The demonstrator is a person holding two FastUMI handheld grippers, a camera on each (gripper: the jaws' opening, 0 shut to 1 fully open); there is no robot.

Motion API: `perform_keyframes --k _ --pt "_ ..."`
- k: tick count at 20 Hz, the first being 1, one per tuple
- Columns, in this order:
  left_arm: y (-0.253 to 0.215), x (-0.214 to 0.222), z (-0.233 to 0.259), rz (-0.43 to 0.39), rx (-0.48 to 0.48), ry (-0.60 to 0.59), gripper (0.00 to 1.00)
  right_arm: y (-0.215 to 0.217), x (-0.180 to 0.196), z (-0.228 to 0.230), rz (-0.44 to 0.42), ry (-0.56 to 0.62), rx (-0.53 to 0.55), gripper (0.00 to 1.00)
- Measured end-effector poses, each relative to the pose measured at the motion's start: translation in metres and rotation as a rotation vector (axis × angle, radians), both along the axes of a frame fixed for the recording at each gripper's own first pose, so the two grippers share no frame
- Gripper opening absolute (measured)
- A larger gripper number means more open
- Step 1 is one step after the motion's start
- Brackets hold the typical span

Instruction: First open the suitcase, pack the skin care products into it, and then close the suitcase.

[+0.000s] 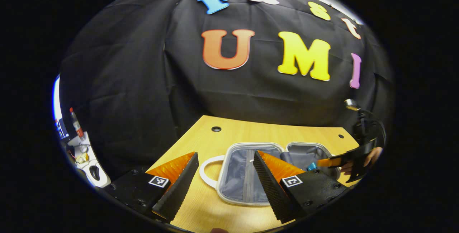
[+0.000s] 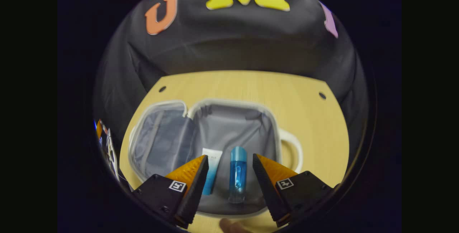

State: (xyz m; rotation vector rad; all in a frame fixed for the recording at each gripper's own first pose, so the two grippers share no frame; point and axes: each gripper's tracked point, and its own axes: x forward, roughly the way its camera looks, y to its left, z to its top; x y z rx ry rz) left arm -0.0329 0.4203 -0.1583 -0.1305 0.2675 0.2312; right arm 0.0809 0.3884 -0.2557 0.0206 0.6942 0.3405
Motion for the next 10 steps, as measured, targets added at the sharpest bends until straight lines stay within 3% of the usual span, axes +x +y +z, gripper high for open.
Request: perform_keyframes --k 2,5,7,10 --pt "0.02 0.007 -0.022 0.022 -0.105 0.017 0.98 -0.015 -0.008 0.049 0.05 -0.152 -0.026 0.77" --pt "0.046 0.016 -0.074 0.062 -0.284 0.089 0.98 -0.024 -0.035 0.127 0.13 -0.322 0.023 0.79" --pt "0.054 0.023 -0.111 0.095 -0.426 0.131 0.98 -0.044 -0.047 0.172 0.135 -0.405 0.019 0.79" --pt "0.046 0.039 -0.145 0.071 -0.775 0.115 0.98 -0.072 -0.065 0.213 0.125 -0.476 0.035 0.79"
